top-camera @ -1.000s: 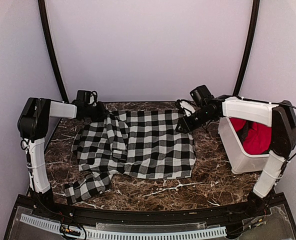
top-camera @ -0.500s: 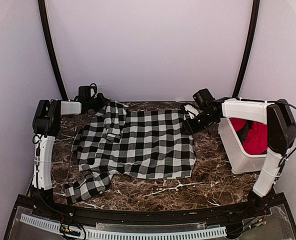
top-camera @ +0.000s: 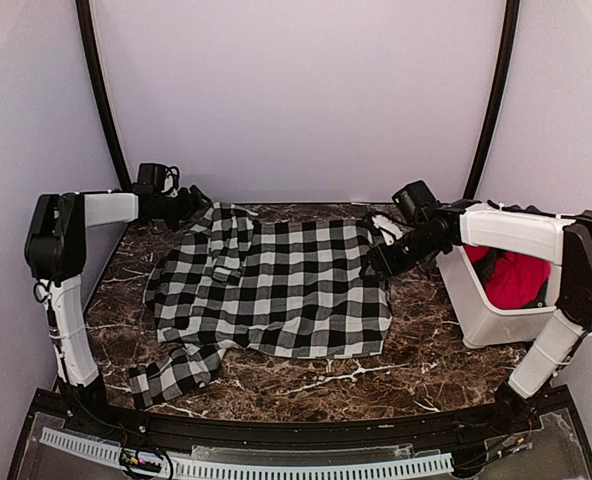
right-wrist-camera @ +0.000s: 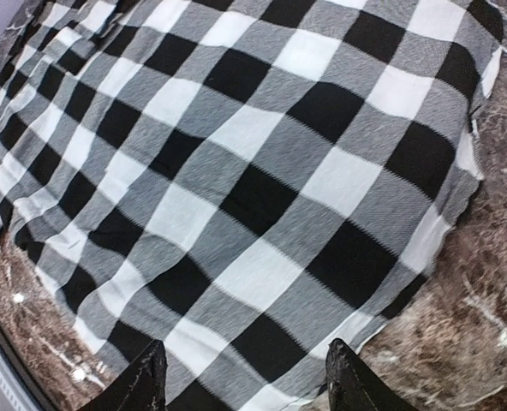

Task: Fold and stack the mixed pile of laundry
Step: Adjust the flattened shirt at the center of the board, then pick up the flattened shirt from the center of the board.

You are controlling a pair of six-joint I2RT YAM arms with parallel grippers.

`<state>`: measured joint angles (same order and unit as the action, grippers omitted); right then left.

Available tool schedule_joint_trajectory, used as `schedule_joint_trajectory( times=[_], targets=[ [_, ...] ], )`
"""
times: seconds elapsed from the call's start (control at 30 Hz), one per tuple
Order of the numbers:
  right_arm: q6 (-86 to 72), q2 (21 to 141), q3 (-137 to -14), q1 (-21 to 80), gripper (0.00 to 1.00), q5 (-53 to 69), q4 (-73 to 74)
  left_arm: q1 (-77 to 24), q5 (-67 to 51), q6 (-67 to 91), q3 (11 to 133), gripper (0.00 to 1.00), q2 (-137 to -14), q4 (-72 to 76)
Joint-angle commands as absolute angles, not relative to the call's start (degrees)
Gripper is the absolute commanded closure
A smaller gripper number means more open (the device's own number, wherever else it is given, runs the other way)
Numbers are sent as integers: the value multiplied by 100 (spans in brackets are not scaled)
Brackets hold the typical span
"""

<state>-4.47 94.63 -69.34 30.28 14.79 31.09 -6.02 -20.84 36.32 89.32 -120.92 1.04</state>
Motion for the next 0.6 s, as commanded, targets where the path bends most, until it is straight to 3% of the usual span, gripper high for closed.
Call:
schedule_joint_trajectory(
  times=[0.0, 0.3, 0.57],
  targets=[
    [-625, 9008, -6611, 3706, 38, 1723, 3270, -750, -1542, 3476, 7470, 14, -9950, -782],
    [-632, 8860, -6226, 4930, 40, 2007, 3012, -1779, -1083, 3944, 4582, 24, -6948, -2211],
    [-284, 9194, -6438, 5724, 41, 1646, 2261, -2919, -356, 4816, 4040, 26, -5018, -4265]
  ],
)
